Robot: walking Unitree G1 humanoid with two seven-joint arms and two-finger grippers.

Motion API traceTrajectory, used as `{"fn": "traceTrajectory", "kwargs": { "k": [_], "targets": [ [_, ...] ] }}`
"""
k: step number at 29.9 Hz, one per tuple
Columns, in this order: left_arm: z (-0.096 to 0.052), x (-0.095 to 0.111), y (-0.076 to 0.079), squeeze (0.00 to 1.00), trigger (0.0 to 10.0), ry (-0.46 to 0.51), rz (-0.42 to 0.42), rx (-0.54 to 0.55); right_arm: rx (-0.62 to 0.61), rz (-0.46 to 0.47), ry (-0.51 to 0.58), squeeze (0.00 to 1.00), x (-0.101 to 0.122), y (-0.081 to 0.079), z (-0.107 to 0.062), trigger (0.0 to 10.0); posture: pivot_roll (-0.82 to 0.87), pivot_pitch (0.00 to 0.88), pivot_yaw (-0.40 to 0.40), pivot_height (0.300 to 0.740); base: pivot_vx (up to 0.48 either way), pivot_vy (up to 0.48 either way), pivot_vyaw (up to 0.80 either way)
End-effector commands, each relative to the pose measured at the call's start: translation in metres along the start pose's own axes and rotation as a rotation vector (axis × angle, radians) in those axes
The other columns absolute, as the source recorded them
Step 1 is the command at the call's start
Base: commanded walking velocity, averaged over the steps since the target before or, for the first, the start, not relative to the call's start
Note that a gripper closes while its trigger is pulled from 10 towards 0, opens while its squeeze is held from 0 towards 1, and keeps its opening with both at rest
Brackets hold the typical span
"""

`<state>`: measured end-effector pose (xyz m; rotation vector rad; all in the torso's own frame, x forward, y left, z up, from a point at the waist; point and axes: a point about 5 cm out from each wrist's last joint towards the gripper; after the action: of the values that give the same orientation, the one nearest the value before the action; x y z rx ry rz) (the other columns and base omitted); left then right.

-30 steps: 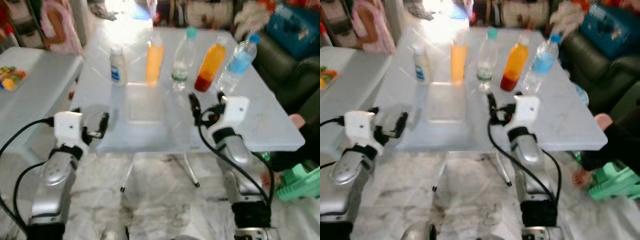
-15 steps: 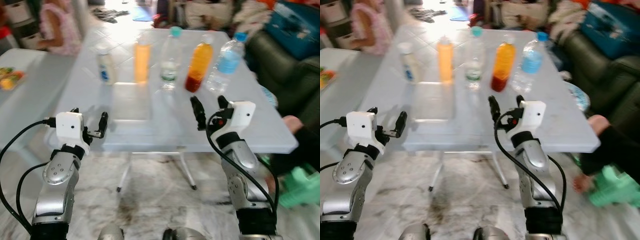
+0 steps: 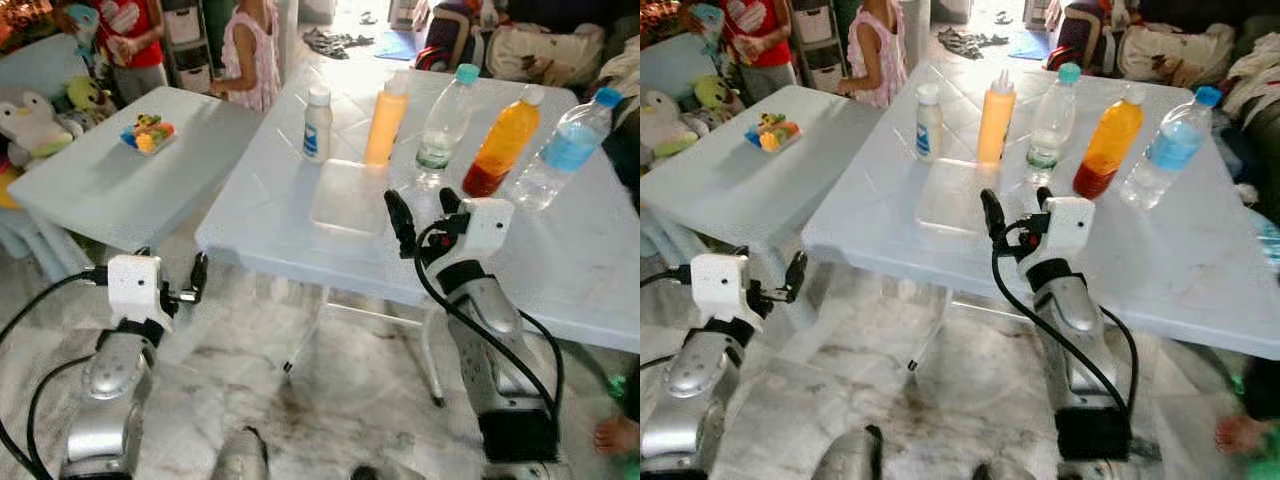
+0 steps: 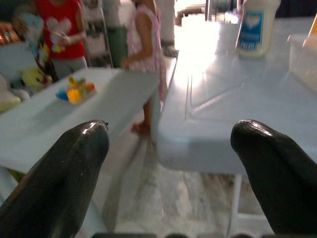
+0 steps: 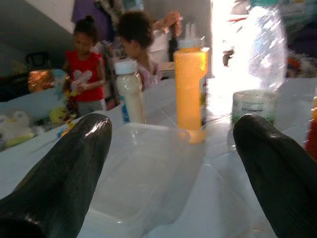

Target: Restocking fridge

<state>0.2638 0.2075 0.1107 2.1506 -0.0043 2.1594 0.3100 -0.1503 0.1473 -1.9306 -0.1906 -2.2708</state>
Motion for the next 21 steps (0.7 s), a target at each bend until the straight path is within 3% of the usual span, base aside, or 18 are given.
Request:
{"fn": "traceTrajectory", "kwargs": {
  "k": [1,9,13,19,21],
  "targets": [
    [-0.003,-0.005,-0.004,0.00,10.0,-0.027,-0.007,0.003,0.008,-0.002,-0.024,0.00,-0.003,0.001,0.002,10.0,0.04,0.045,-0.021,0.740,0.000,0.000,0.00],
    [-0.002,0.000,-0.007,0.00,10.0,-0.017,0.013,-0.004,-0.020,-0.022,-0.036,0.00,-0.004,0.007,0.006,10.0,0.05,0.036,-0.013,0.740,0.000,0.000,0.00],
    [-0.006,0.001,-0.008,0.00,10.0,-0.005,0.015,-0.005,-0.061,-0.103,-0.026,0.00,-0.002,0.009,0.000,10.0,0.05,0.017,-0.011,0.740,0.000,0.000,0.00],
    [-0.019,-0.003,-0.013,0.00,10.0,0.002,0.009,0.046,-0.114,-0.157,-0.019,0.00,-0.004,0.009,-0.028,10.0,0.03,0.000,-0.013,0.740,0.000,0.000,0.00],
    [-0.022,-0.006,-0.011,0.00,10.0,-0.007,-0.002,0.044,-0.124,-0.135,-0.054,0.00,-0.008,0.009,-0.036,10.0,0.03,0.000,-0.013,0.740,0.000,0.000,0.00]
  ]
}}
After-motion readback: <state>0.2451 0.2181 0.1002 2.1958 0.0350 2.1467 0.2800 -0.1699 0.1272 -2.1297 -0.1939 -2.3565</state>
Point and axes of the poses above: a point about 5 cm out from each wrist's last joint towards the gripper, its own z axis pointing out of the wrist towards the gripper, its own x axis along the axis of the wrist's last joint, y = z × x, and after that the axes turned 9 degrees about -z, right-handed
